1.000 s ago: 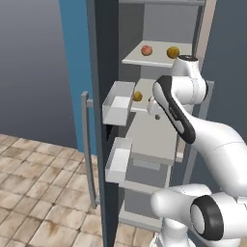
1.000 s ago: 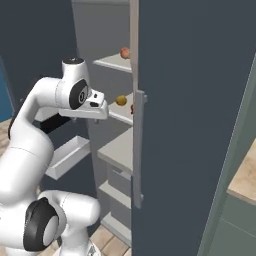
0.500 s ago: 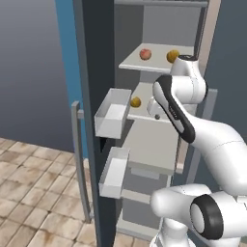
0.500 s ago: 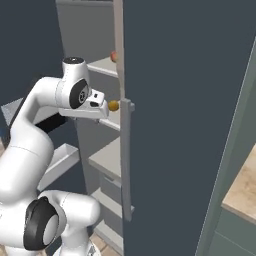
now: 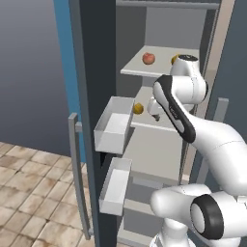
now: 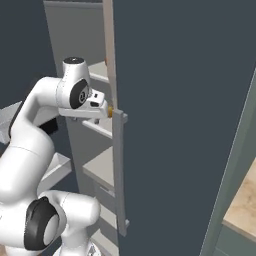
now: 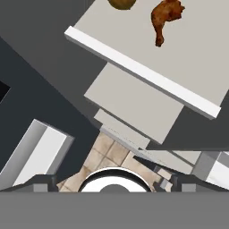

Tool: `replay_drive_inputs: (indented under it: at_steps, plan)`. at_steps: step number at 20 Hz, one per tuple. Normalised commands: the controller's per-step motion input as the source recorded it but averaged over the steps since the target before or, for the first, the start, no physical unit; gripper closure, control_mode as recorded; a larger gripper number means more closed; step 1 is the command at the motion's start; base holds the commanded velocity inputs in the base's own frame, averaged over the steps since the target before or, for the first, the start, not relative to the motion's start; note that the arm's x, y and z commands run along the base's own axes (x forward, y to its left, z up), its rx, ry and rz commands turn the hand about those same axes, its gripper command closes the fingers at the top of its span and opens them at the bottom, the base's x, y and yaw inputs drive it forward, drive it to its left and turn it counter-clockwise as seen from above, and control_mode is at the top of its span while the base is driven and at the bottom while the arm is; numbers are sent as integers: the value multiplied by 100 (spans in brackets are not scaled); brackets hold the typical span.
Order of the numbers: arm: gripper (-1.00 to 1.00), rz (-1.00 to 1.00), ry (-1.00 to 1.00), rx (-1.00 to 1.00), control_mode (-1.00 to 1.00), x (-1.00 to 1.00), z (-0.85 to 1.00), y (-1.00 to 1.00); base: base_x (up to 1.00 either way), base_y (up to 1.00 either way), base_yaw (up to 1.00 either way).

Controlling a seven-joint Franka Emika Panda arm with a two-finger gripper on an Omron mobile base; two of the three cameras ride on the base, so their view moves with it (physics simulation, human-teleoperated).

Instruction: Take the chicken drumstick and squash from the second highest rack and move them to the highest rack where the peach and squash are located, to maximize freezer space. Close the freezer door after rearranging.

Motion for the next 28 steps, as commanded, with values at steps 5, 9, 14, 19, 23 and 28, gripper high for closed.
replay_drive_inputs:
  at_steps: [5,9,14,19,23,28]
  plan:
    - [-100,0,0,0,100,0,0,0,40,24,0]
    - [-100,0,0,0,100,0,0,0,37,14,0]
    - [-100,3,0,0,-100,0,-2,2,19,3,0]
    - [-100,15,0,0,-100,-34,-11,29,0,0,0]
    - [-100,1,0,0,-100,-20,-2,72,0,0,0]
    - [-100,0,0,0,-100,-1,0,81,0,0,0]
